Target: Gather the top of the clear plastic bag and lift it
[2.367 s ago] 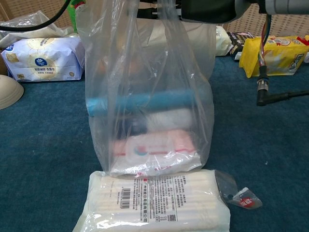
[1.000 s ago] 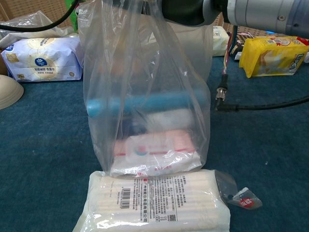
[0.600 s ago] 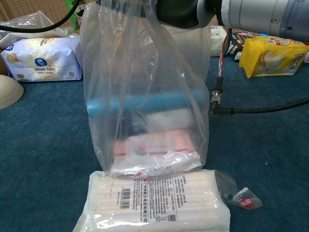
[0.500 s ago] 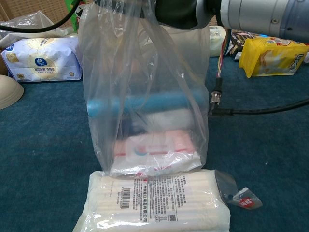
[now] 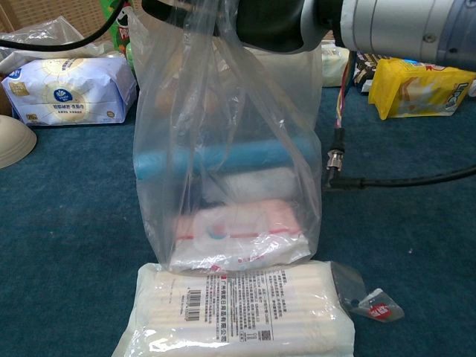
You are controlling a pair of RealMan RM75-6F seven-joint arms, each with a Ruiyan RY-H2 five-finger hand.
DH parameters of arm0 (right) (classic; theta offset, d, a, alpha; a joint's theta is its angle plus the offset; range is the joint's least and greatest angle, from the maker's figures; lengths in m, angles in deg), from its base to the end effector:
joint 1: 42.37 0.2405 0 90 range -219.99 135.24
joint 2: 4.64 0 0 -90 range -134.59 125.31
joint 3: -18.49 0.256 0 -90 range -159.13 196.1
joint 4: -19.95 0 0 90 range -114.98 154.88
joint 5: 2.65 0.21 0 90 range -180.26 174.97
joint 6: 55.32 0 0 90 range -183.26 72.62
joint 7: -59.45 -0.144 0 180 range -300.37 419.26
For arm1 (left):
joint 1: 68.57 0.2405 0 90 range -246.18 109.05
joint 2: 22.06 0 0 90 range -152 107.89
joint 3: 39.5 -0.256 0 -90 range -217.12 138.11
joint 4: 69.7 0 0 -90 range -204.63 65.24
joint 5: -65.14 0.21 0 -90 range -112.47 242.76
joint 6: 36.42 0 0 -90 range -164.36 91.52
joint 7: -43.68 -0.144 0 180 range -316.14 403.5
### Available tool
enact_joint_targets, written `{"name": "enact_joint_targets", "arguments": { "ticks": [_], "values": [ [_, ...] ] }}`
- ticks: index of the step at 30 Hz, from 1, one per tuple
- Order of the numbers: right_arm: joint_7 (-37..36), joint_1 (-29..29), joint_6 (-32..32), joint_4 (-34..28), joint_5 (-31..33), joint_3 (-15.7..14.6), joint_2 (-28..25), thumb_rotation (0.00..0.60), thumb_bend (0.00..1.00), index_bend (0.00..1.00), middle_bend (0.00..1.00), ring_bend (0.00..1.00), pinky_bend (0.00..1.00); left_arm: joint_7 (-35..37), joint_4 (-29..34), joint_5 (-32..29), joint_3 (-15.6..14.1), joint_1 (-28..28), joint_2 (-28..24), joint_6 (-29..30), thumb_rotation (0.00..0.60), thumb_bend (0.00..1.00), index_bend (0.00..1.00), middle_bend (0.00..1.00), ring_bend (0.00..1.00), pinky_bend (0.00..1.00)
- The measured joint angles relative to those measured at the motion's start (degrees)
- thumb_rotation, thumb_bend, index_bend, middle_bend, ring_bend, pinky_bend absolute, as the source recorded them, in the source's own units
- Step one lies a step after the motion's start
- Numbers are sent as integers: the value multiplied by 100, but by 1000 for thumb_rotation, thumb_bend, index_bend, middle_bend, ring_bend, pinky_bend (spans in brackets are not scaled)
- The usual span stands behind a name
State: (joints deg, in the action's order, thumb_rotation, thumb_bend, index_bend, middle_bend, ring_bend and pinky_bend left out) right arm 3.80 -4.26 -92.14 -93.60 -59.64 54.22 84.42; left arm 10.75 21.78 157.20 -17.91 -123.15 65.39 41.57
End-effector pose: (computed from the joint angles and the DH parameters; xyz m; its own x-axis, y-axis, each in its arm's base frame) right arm 0.0147 -0.2984 0.0283 -0.7964 -0.5997 -0.0778 -0.1897 0.3700 -0.9095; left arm 0.0324 0.3324 0.0804 0.1944 -0.5547 0.8090 0.5219 -0.6398 -0.5641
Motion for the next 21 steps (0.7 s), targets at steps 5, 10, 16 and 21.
{"name": "enact_joint_targets", "arguments": {
  "ticks": [5,10,16,21],
  "values": [
    [-113,-32,44,-27,92,17,-91,237,150,559,640,685,621,36,57,0,-110,112,-73,42,600,84,1,115,0,147],
    [-238,-59,132,-17,203,69,-197,236,152,603,692,741,671,135,301,-29,-219,251,-331,-8,600,84,0,115,0,148],
    [-378,-94,252,47,317,152,-327,270,153,625,712,765,694,172,664,-103,-354,455,-675,-92,600,84,1,115,0,148],
    [-475,-136,365,79,370,211,-445,271,153,630,719,787,710,205,812,-126,-449,605,-898,-126,600,83,1,115,0,148]
  ]
}}
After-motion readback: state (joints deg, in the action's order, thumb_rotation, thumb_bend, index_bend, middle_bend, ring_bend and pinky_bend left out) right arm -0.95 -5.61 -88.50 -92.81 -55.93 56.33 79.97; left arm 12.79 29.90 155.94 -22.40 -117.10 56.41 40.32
